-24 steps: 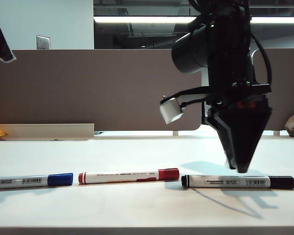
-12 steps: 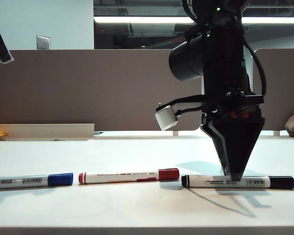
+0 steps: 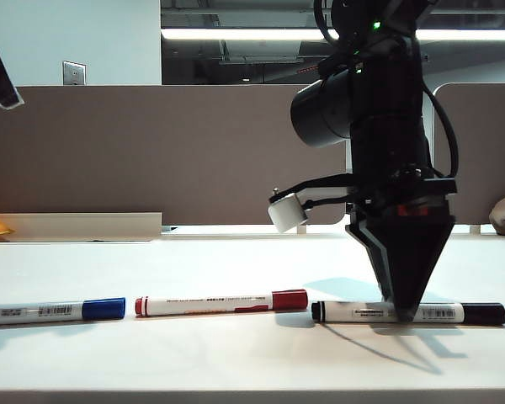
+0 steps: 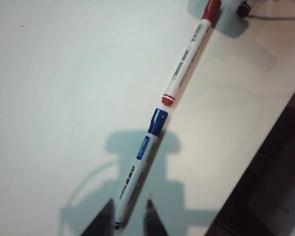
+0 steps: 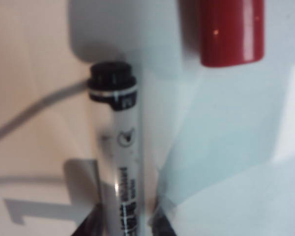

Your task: Pick up the markers one by one and line them up horizontally in a straight line on the table.

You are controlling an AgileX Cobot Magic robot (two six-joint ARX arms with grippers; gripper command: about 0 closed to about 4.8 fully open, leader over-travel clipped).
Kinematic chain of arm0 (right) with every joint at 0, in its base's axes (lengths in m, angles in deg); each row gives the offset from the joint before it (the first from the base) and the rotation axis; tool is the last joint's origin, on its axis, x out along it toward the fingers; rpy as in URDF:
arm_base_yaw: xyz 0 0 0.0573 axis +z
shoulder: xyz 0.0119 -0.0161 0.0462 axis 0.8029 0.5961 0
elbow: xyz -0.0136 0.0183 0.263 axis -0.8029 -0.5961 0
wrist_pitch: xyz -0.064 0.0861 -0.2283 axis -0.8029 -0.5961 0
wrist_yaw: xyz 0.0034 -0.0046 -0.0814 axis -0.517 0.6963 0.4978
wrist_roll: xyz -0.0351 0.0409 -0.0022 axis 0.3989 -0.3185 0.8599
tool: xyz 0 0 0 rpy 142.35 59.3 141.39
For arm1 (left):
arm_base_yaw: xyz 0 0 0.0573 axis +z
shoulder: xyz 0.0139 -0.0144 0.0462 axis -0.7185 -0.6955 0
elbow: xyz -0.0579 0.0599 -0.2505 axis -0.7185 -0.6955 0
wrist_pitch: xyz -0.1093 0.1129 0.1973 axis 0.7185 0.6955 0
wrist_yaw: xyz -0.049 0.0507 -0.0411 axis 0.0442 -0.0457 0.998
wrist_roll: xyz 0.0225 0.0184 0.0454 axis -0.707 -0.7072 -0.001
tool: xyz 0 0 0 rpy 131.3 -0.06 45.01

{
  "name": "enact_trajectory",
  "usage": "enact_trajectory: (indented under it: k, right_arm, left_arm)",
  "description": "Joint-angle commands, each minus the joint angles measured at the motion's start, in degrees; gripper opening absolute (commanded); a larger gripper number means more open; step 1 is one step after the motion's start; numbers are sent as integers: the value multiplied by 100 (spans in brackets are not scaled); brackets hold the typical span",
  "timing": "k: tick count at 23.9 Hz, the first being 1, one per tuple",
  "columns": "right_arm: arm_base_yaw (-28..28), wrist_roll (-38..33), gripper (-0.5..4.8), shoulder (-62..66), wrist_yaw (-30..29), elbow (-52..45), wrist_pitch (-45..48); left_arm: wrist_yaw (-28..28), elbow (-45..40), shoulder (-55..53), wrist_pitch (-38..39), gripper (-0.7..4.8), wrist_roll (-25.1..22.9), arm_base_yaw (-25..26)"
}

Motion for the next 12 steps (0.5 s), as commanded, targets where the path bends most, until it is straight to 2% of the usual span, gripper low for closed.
enact_trajectory:
  k: [1,3,6,12]
  right_arm:
    - [0,20,127,42,-17,-7,15]
    - [0,20,89,42,42,-7,7]
    - [0,20,88,46,72,-22,7]
    - [-22,142,82,50,610,-26,-79]
  left_arm:
    - [22,4,17,-37,79,13,-4]
    - [22,4,17,-39,79,11,-4]
    - [22,4,17,-39,79,13,-4]
    - [22,4,20,-39,79,11,-4]
